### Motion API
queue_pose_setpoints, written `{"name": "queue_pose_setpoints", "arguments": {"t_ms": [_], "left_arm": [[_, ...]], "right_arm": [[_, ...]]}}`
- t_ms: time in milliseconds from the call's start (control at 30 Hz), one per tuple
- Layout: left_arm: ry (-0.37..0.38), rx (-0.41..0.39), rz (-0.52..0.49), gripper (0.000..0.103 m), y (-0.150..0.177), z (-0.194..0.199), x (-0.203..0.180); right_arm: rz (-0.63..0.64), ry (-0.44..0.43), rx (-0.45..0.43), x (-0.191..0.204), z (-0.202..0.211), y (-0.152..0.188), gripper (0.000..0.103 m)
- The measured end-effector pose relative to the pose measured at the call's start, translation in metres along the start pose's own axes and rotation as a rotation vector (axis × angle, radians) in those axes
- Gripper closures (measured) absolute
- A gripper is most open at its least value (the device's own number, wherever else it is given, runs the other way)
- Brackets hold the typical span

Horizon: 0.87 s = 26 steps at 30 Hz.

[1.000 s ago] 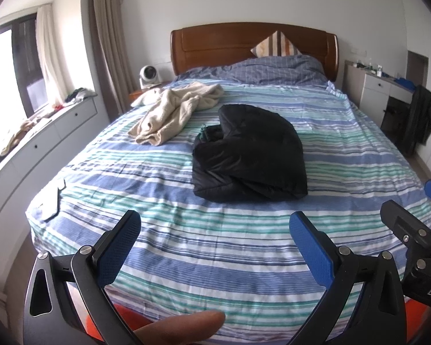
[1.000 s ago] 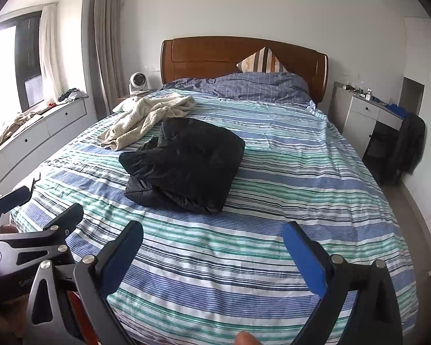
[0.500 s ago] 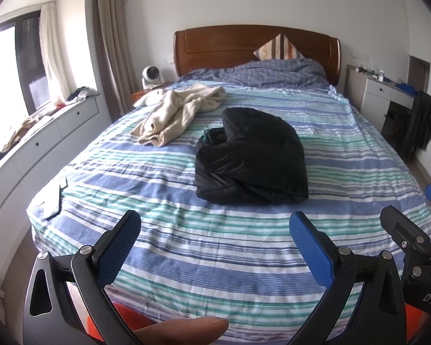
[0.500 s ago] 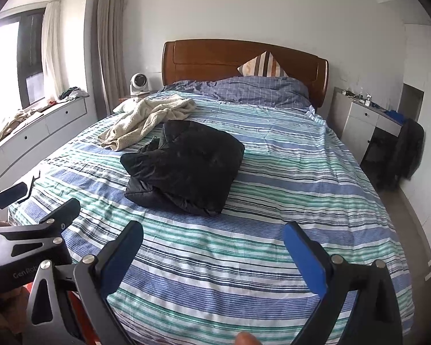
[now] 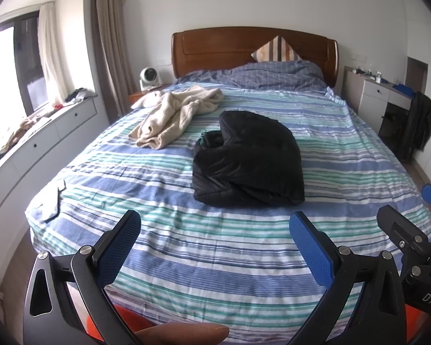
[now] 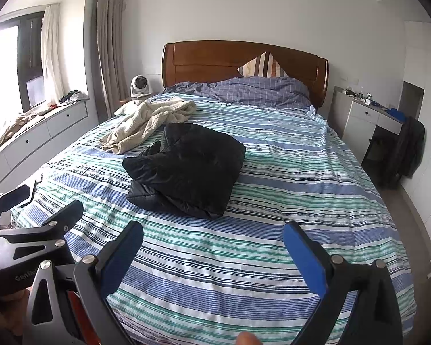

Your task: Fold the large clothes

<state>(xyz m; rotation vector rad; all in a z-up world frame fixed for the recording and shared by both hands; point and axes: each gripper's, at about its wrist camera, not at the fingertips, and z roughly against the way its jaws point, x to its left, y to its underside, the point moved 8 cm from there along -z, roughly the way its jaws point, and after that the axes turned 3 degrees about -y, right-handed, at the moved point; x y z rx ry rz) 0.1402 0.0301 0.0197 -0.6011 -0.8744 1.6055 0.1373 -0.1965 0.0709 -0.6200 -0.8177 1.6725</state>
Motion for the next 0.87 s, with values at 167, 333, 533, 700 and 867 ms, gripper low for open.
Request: {"name": "queue_pose_setpoints", "arguments": {"t_ms": [167, 333, 533, 700, 867], "left_arm": [[0.005, -0.002, -0.003, 0.000, 0.0000, 0.0010, -0.0019], [0.003, 0.004, 0.001, 0.000, 0.0006, -0.0002, -0.0011], [0.010, 0.018, 0.001, 0.000, 0.0026, -0.0034, -0.0008], [0.014, 0.011, 0.004, 0.000, 0.0036, -0.0014, -0.0017], [0.005, -0.005, -0.008, 0.000, 0.0025, 0.0007, -0.0029]], "right_arm": [[0.007, 0.005, -0.002, 0.0011, 0.0011, -0.0004, 0.003], [0.008, 0.003, 0.003, 0.0016, 0.0005, 0.0006, 0.003], [0.009, -0.003, 0.013, 0.0033, -0.0015, 0.0048, 0.003], [0.003, -0.006, 0.018, 0.0018, -0.0037, 0.0066, 0.003], [-0.006, -0.008, 0.018, 0.0003, -0.0045, 0.0062, 0.003]]}}
